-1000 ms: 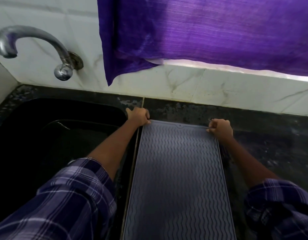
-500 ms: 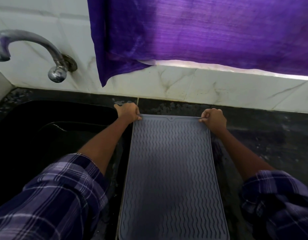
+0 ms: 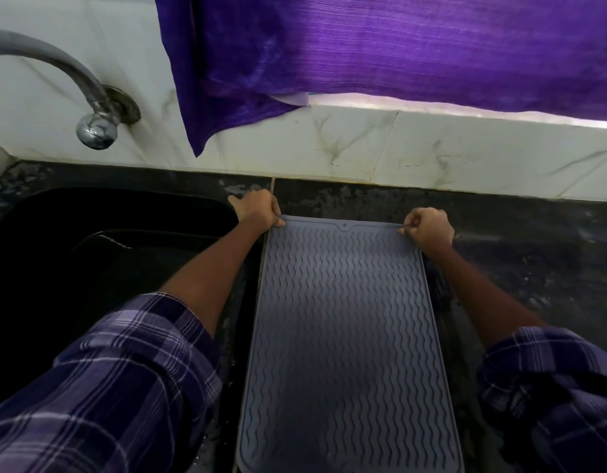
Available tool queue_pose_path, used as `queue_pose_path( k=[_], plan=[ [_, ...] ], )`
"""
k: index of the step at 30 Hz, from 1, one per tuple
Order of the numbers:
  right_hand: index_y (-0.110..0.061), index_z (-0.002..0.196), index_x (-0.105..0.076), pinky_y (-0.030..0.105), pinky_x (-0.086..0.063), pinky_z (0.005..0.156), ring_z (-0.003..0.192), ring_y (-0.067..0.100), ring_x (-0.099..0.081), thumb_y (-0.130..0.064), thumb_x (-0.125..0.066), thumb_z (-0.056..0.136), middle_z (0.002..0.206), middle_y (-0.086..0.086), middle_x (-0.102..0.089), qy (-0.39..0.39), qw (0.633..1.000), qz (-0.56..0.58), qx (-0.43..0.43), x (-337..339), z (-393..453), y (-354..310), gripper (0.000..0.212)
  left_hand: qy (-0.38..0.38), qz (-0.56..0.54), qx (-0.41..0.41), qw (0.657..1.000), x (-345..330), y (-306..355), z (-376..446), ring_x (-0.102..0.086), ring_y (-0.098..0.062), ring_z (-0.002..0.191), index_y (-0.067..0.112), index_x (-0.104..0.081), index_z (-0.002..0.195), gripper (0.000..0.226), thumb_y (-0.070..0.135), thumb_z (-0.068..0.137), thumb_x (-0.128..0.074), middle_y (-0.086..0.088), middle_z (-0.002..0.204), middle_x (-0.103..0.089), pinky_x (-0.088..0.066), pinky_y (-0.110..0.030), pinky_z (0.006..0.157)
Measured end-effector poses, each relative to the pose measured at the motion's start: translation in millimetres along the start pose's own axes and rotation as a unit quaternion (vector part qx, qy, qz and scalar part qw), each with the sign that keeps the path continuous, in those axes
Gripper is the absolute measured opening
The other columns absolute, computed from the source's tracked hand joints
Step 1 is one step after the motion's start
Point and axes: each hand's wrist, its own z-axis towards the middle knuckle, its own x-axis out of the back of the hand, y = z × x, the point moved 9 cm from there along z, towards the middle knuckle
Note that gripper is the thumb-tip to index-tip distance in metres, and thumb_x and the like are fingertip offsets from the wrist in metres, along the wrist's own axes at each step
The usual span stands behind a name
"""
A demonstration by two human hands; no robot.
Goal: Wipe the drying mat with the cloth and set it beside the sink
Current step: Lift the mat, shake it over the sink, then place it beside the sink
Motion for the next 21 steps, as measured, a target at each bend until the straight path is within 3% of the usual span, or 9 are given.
queue_pose_path(
  k=[8, 21],
  plan=[
    [-0.009, 0.092, -0.07, 0.041, -0.05, 0.082, 0.109, 0.031, -0.056, -0.018, -0.072, 0.081, 0.105, 0.013, -0.067, -0.002, 1.0, -0.005, -0.018, -0.9, 2.2, -4.3, 0.014, 0.02, -0.015, 0.015, 1.0, 1.2, -7.0, 2.4, -0.06, -0.021, 0.107, 0.025, -0.074, 0.085, 0.018, 0.037, 0.073, -0.08, 0.003, 0.099, -0.073, -0.028, -0.044, 0.101],
    [-0.008, 0.096, -0.068, 0.038, -0.048, 0.084, 0.113, 0.029, -0.053, -0.018, -0.071, 0.082, 0.107, 0.015, -0.066, 0.004, 0.999, -0.001, -0.048, -7.3, 0.5, -5.2, 0.017, 0.036, -0.038, -0.007, 0.999, 2.4, -9.7, 8.9, -0.062, -0.021, 0.106, 0.022, -0.073, 0.087, 0.02, 0.032, 0.072, -0.08, 0.001, 0.097, -0.074, -0.028, -0.045, 0.103]
  ],
)
